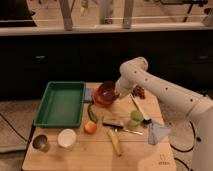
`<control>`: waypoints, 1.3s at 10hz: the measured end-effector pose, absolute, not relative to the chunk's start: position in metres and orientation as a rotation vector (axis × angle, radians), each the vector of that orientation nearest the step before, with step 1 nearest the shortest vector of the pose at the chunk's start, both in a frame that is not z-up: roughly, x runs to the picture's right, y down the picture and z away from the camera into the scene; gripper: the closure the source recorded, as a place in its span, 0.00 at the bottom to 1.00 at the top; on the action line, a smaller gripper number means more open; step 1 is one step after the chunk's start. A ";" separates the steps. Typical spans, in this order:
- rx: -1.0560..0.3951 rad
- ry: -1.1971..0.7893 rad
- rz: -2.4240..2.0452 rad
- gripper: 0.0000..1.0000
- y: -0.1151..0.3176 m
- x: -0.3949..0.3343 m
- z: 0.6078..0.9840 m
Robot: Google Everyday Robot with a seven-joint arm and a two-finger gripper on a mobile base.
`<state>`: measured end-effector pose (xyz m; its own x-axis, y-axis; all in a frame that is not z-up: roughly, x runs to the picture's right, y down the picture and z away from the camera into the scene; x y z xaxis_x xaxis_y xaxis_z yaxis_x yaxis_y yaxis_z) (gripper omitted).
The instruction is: Stack bowls into tray
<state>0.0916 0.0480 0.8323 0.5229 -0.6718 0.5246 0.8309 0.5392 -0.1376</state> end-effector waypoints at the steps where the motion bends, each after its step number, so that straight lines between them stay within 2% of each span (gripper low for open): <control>1: -0.400 -0.442 -0.927 1.00 0.049 0.091 0.831; 8: -0.347 -0.463 -0.915 0.99 0.032 0.062 0.852; 10: -0.335 -0.473 -0.921 0.88 0.031 0.059 0.856; 13: -0.327 -0.493 -0.930 0.56 0.033 0.051 0.865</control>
<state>0.0511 0.0328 0.8655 0.4995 -0.6801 0.5366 0.8257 0.5612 -0.0574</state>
